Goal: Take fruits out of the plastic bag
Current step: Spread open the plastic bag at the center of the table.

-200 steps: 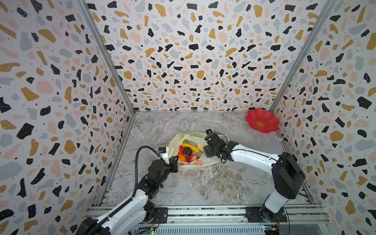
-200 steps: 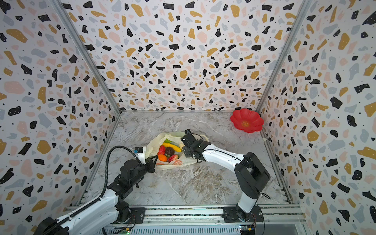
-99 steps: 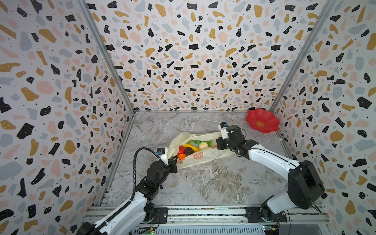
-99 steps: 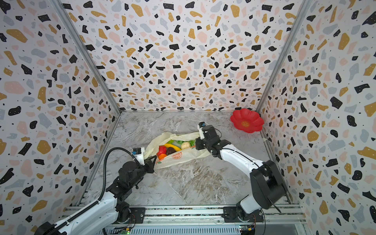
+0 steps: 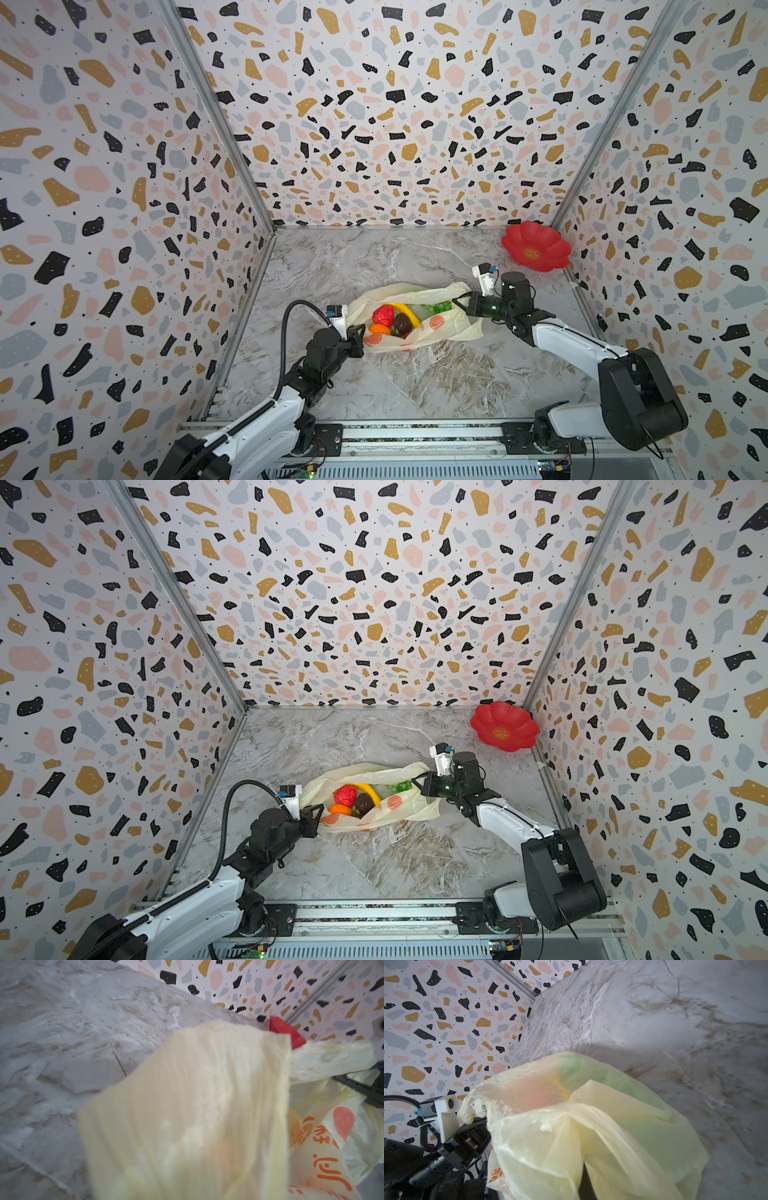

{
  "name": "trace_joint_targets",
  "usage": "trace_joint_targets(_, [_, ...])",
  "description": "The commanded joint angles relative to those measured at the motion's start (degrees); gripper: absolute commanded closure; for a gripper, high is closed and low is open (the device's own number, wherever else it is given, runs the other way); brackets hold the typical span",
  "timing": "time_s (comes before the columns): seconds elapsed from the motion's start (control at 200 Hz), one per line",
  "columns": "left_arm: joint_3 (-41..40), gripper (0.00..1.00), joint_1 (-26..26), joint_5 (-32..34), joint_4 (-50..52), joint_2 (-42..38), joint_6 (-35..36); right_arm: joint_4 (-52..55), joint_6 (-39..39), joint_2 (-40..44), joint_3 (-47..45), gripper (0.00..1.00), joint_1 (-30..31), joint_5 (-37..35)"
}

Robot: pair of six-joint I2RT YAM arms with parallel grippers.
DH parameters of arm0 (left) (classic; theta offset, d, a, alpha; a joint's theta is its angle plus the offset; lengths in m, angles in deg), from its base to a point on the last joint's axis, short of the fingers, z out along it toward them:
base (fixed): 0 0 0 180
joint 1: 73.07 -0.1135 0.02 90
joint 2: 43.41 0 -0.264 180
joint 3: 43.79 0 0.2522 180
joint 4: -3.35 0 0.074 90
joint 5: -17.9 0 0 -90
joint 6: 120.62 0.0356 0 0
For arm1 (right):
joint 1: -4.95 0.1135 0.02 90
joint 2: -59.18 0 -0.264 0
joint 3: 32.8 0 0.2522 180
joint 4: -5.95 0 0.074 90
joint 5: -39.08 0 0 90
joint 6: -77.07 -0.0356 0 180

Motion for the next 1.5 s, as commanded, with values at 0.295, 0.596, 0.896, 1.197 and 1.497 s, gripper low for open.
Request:
trace_joint_targets(0.295, [16.7,0.33,14.69,27.25,26.22,-1.62,1.42,2.74,4.0,4.17,0.01,1.0,1.71,-4.54])
trace_joint_targets(0.596, [33.03,0.23,22.72,42.44,38.34,13.91,2.65,4.92,6.07,4.96,0.89,1.0,4.42,-8.34])
trace_joint_targets(0.896, [40.58,0.1,21.45,43.53,41.06,29.37,7.51,5.47,7.1,6.31,-0.23,1.0,4.37,-9.12])
trace_joint_targets(1.197, [36.4,0.69,11.42,30.72,33.52,31.47,4.94,5.03,5.26,4.88,-0.69,1.0,-0.45,-3.06])
trace_joint_targets(1.497, [19.12,1.0,0.64,7.81,13.07,13.52,0.39,-8.78,-5.76,-1.38,-2.18,1.0,-7.37,10.23])
